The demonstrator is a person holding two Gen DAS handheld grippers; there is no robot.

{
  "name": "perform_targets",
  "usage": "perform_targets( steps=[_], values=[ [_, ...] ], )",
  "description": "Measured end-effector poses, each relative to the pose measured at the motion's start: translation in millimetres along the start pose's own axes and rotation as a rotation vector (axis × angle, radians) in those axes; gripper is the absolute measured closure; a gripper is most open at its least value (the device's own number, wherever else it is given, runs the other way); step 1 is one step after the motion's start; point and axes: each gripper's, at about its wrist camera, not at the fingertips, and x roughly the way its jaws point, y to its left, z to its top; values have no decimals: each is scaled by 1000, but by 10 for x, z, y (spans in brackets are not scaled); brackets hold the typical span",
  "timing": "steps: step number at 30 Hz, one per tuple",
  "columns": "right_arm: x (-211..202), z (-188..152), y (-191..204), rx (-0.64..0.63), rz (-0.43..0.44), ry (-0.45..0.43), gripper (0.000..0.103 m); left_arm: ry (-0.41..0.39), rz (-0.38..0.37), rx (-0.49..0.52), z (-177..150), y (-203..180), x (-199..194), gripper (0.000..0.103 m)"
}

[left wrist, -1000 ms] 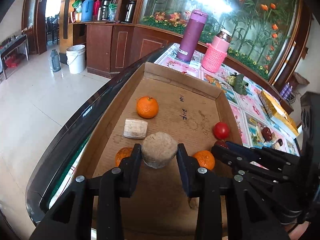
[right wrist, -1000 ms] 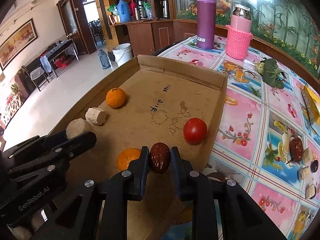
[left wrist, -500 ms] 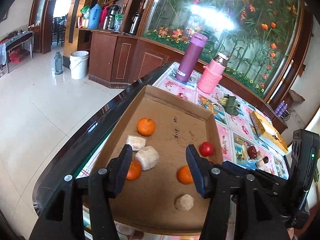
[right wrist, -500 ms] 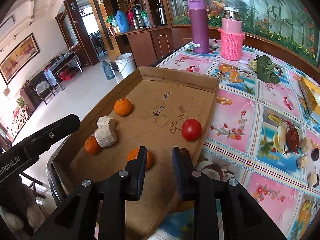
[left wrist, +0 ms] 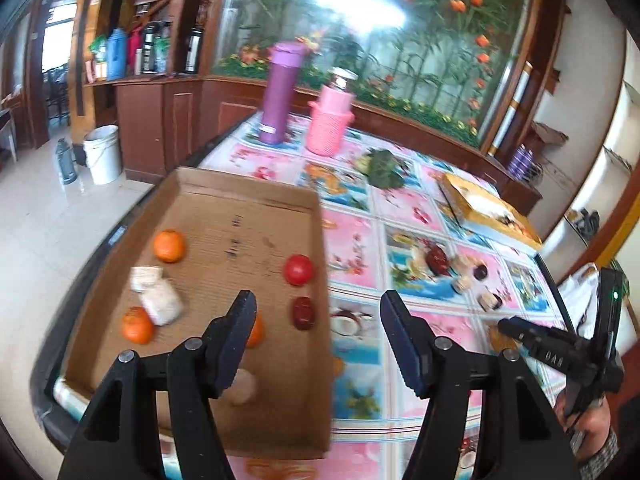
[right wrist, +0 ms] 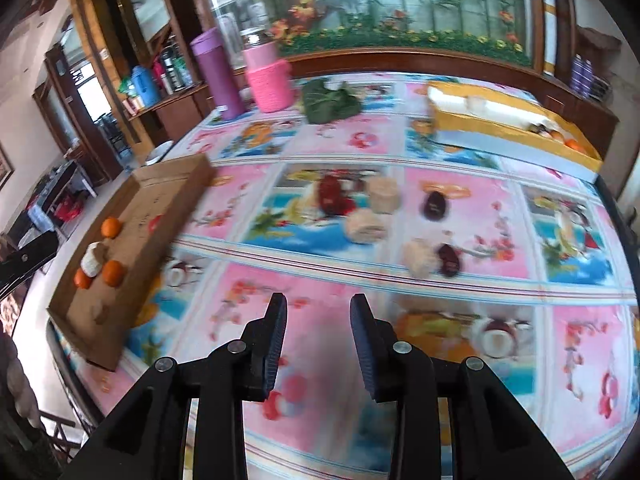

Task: Organize fruits
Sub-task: 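Move both open tools back over the remaining items on the table, then grasp a red date with the left tool while the right tool grasps a cylindrical beige cake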

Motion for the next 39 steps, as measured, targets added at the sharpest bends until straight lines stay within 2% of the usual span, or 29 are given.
perform_targets(
  steps=[3, 8, 14, 19, 23, 27, 28, 29, 32, 34, 39],
  values=[
    [-50, -5, -432, 81, -52, 8, 68, 48, -42, 53, -28, -272, 192, 39],
    [26, 86, -696, 122, -68, 6, 68, 99, -80, 104, 12, -635, 492, 39],
    [259, 241, -693, 121, -34, -20, 68, 124, -127, 86, 206, -969, 914, 39],
    [402, 340, -492, 48, 34, -55, 67, 171, -187, 32, 377, -1147, 1456, 40],
    [510, 390, -338, -48, 0, -67, 67, 225, -220, -1, 434, -1222, 1822, 40],
    [609, 381, -353, -80, -35, -47, 67, 254, -216, 58, 378, -1348, 2033, 40],
    [624, 373, -379, -81, -48, -44, 67, 258, -216, 73, 357, -1368, 2058, 45],
    [647, 365, -420, -72, -36, -26, 67, 262, -214, 87, 337, -1380, 2085, 56],
    [656, 345, -505, -43, 4, -15, 68, 255, -198, 130, 297, -1407, 2118, 77],
    [661, 336, -494, -50, -11, -16, 76, 252, -214, 136, 287, -1395, 2133, 77],
    [652, 316, -476, -34, -4, -19, 78, 223, -252, 140, 275, -1349, 2143, 77]
  ],
)
